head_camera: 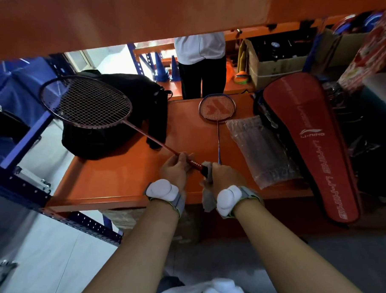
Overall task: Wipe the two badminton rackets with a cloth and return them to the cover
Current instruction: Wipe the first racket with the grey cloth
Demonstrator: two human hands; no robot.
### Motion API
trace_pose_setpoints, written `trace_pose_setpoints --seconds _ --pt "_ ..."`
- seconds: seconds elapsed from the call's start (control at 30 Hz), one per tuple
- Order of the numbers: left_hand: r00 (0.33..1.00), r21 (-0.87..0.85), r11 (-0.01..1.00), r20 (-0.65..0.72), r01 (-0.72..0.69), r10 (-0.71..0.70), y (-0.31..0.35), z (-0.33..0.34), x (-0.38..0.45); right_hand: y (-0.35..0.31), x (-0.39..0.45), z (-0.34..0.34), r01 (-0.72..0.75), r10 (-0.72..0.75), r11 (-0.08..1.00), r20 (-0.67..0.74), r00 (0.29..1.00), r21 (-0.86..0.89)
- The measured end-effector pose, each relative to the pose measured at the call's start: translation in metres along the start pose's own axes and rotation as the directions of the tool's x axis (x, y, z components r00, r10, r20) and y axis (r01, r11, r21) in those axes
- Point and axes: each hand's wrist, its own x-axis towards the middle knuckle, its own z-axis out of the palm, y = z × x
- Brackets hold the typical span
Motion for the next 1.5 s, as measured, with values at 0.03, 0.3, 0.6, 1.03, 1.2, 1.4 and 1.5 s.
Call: trace_pose_setpoints --seconds 0.03,0.3,0.6,1.03,1.2,1.4,1.5 --pt "1.0 0.007 1.0 0.0 0.0 0.0 0.0 0.0 0.0 -0.002 0.001 0.0 0.005 -0.005 1.0 0.0 1.0 -0.007" --pt "1.0 -0.038 0.999 -0.016 0.007 -0.008 -0.008 -0.004 -0.002 0.011 -0.016 0.012 0.025 -0.025 0.999 -0.013 1.0 0.024" --pt "0.996 -0.041 0.996 -0.042 -0.08 0.079 0.011 -0.02 0.009 0.034 -0.027 0.009 -0.047 0.024 0.976 0.11 0.994 0.213" --pt "1.0 -0.032 0.999 0.02 -0.002 0.002 -0.001 -0.034 0.008 0.002 -0.022 0.018 0.065 -0.11 0.899 0.081 0.991 0.433" --pt "0.992 0.028 0.999 0.12 0.021 -0.025 -0.017 -0.037 0.017 0.0 -0.017 0.018 0.022 -0.167 0.758 0.161 0.973 0.652" --pt "0.976 0.062 0.996 0.203 0.061 -0.073 -0.03 -0.029 0.018 -0.01 -0.004 0.024 -0.141 -0.12 0.589 0.258 0.959 0.796" --pt "0.959 0.121 0.99 0.267 0.068 -0.098 -0.031 -0.027 0.015 -0.017 0.003 0.018 -0.188 -0.097 0.559 0.289 0.952 0.808"
